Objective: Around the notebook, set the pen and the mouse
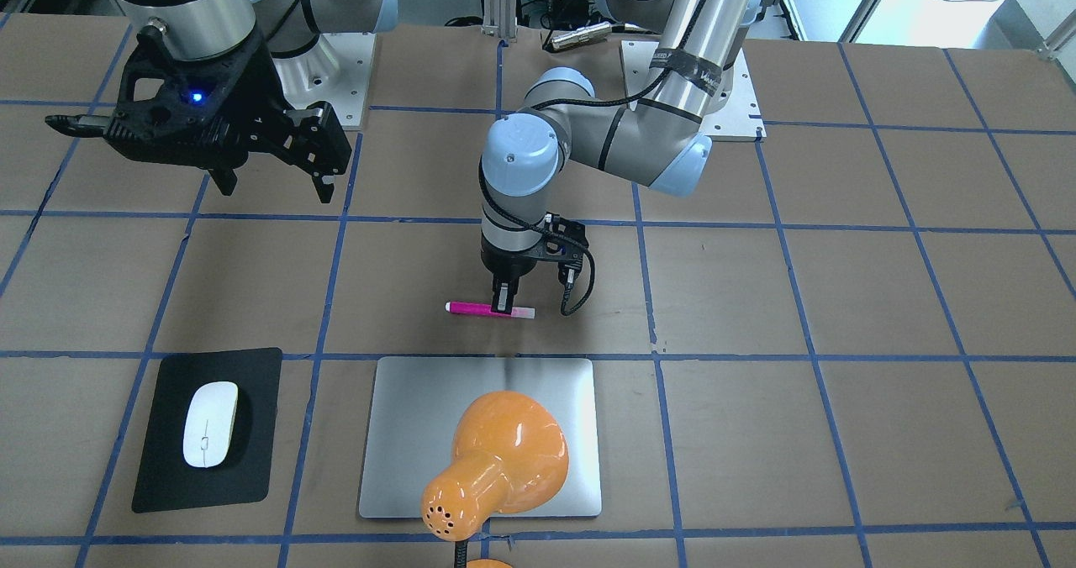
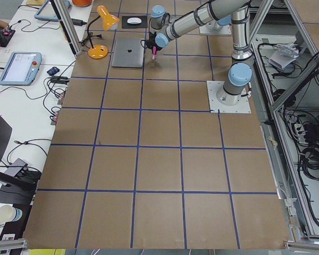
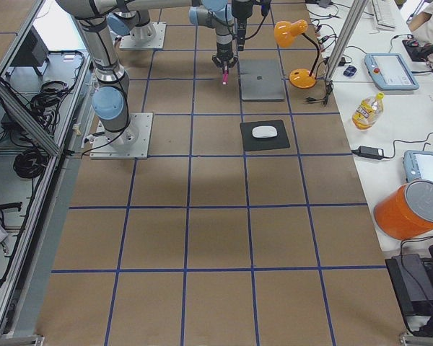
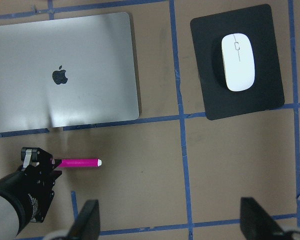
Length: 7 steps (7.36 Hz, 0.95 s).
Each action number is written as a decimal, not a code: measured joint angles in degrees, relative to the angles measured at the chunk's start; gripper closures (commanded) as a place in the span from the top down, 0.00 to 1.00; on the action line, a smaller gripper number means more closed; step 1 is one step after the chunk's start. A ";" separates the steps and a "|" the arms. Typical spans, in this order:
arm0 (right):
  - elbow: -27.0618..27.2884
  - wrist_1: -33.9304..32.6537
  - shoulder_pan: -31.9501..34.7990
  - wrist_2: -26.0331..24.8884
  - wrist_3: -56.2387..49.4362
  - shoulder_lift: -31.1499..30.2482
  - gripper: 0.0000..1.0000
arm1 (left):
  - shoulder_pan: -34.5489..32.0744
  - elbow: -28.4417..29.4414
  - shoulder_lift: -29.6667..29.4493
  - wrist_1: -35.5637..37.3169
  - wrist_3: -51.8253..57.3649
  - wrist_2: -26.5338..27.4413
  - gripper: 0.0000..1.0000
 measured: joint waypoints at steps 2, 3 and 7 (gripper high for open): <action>-0.39 0.73 -2.48 -0.10 -2.18 -0.03 1.00 | -0.28 0.02 0.05 0.08 0.12 -0.03 0.83; -0.43 1.05 -3.16 0.04 -2.90 -0.13 1.00 | -0.26 0.08 0.61 0.19 0.70 -0.07 1.00; 0.10 1.31 -3.46 0.49 -2.88 -0.47 1.00 | 3.51 0.49 5.42 0.08 26.24 0.20 1.00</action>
